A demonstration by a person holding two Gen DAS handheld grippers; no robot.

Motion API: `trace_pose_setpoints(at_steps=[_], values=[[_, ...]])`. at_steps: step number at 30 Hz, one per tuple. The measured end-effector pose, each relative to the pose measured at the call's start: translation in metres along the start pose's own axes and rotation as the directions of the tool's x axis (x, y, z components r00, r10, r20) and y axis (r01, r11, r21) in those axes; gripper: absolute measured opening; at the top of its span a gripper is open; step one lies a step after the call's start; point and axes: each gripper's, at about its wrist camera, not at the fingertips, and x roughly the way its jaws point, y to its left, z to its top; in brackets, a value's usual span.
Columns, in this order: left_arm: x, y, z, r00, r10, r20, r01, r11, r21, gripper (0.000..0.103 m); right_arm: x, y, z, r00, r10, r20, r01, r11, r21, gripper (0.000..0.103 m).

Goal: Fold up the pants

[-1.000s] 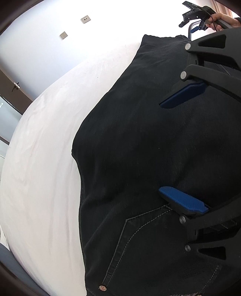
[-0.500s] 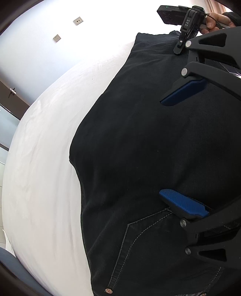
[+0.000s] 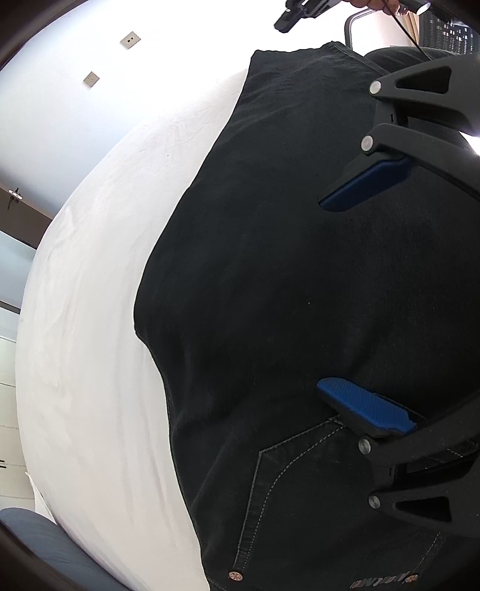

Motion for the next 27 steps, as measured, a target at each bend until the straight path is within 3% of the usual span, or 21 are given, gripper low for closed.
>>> trace_pose_setpoints(at_steps=[3,6,9,10,12,13,14,17,20,22,23,25,27], values=[[0.001,-0.002,-0.001,1.000,0.005,0.002,-0.005,1.000,0.009,0.093,0.060,0.065,-0.004,0.980,0.146,-0.136,-0.160,0.982,-0.100,0.008],[0.002,-0.004,-0.002,1.000,0.007,0.000,-0.007,1.000,0.013,0.093,0.120,0.107,-0.007,0.936,0.232,-0.265,-0.272,0.954,-0.127,0.008],[0.005,-0.009,-0.004,1.000,0.011,-0.002,-0.011,1.000,0.018,0.095,0.174,0.128,-0.010,0.886,0.275,-0.372,-0.332,0.938,-0.098,0.008],[0.006,-0.011,-0.004,1.000,0.012,-0.002,-0.012,1.000,0.021,0.095,0.192,0.127,-0.010,0.881,0.268,-0.391,-0.327,0.941,-0.092,0.008],[0.008,-0.014,-0.005,1.000,0.020,-0.002,-0.020,0.999,0.033,0.097,0.221,0.122,-0.031,0.898,0.165,-0.408,-0.238,0.962,-0.134,0.007],[0.008,-0.016,-0.006,1.000,0.026,-0.003,-0.026,0.999,0.042,0.097,0.227,0.108,-0.033,0.910,0.124,-0.395,-0.190,0.972,-0.134,0.000],[0.009,-0.018,-0.007,0.999,0.032,-0.003,-0.031,0.998,0.051,0.097,0.227,0.085,-0.028,0.916,0.154,-0.369,-0.192,0.979,-0.068,0.000],[0.008,-0.022,-0.008,0.999,0.032,-0.003,-0.032,0.998,0.058,0.097,0.202,0.019,-0.009,0.959,0.141,-0.246,-0.123,0.989,0.088,0.000],[-0.002,-0.028,-0.001,0.999,0.049,-0.007,-0.049,0.998,0.035,0.084,0.163,-0.033,0.005,0.986,0.047,-0.163,-0.024,0.990,0.141,0.000],[-0.013,-0.036,0.008,0.999,0.020,0.026,-0.022,0.999,0.043,0.084,0.149,-0.041,0.010,0.991,-0.026,-0.134,0.039,0.995,0.092,0.000],[-0.014,-0.044,0.012,0.999,0.012,0.032,-0.014,0.998,0.064,0.083,0.148,-0.046,0.011,0.991,-0.026,-0.134,0.036,0.996,0.078,0.000],[-0.003,-0.063,0.024,1.000,-0.019,0.000,0.019,0.991,0.133,0.076,0.153,-0.051,0.009,0.992,0.004,-0.128,0.007,0.996,0.083,0.000],[0.016,-0.079,0.032,0.998,-0.031,-0.058,0.042,0.979,0.202,0.058,0.159,-0.055,0.011,0.992,0.020,-0.121,-0.006,0.993,0.117,0.000]])
